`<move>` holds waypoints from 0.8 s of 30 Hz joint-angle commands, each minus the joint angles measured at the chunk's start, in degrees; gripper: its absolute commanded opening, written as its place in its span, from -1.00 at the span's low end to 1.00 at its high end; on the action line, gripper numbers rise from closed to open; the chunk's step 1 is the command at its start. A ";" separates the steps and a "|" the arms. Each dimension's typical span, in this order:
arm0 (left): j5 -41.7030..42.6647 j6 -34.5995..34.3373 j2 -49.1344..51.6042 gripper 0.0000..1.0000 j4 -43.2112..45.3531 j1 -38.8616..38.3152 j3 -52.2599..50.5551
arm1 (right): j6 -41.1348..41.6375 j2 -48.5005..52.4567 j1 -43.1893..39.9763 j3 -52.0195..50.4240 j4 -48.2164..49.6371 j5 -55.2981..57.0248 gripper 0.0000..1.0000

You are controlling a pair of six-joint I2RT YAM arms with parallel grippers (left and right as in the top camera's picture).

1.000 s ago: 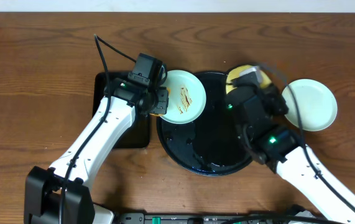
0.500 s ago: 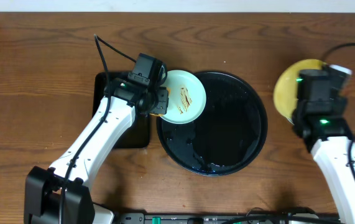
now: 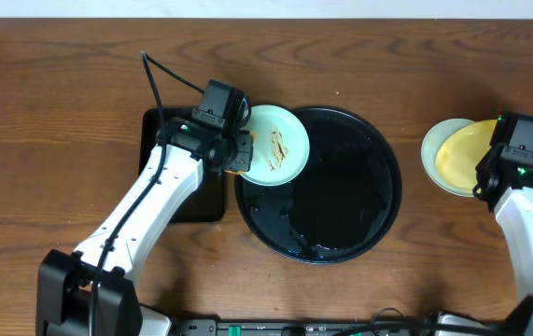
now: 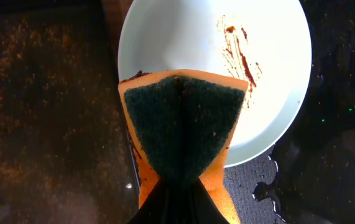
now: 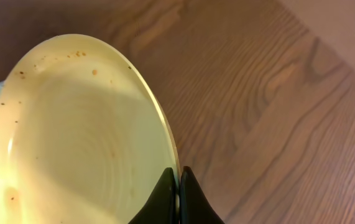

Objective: Clean dirty plates on tray and stack at the side
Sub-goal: 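Set the yellow plate onto the blue plate at right and release, then move the right gripper to the light-blue plate on the round tray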

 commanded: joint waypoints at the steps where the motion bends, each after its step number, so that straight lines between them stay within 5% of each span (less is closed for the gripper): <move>1: -0.48 0.17 -0.15 -0.85 0.00 0.09 0.31 | 1.07 0.61 -0.52 -0.22 1.05 -0.90 -0.78; 7: -0.48 0.17 -0.15 -0.85 0.00 0.09 0.31 | -4.48 0.57 -0.42 -0.20 4.26 -13.40 -0.49; 18: -0.48 0.17 -0.15 -0.84 0.00 0.09 0.31 | -5.09 0.61 4.70 -0.24 2.86 -52.83 -0.35; 24: -0.48 0.17 -0.15 -0.84 0.00 0.09 0.31 | -4.52 1.88 14.36 -0.61 2.78 -56.11 -0.22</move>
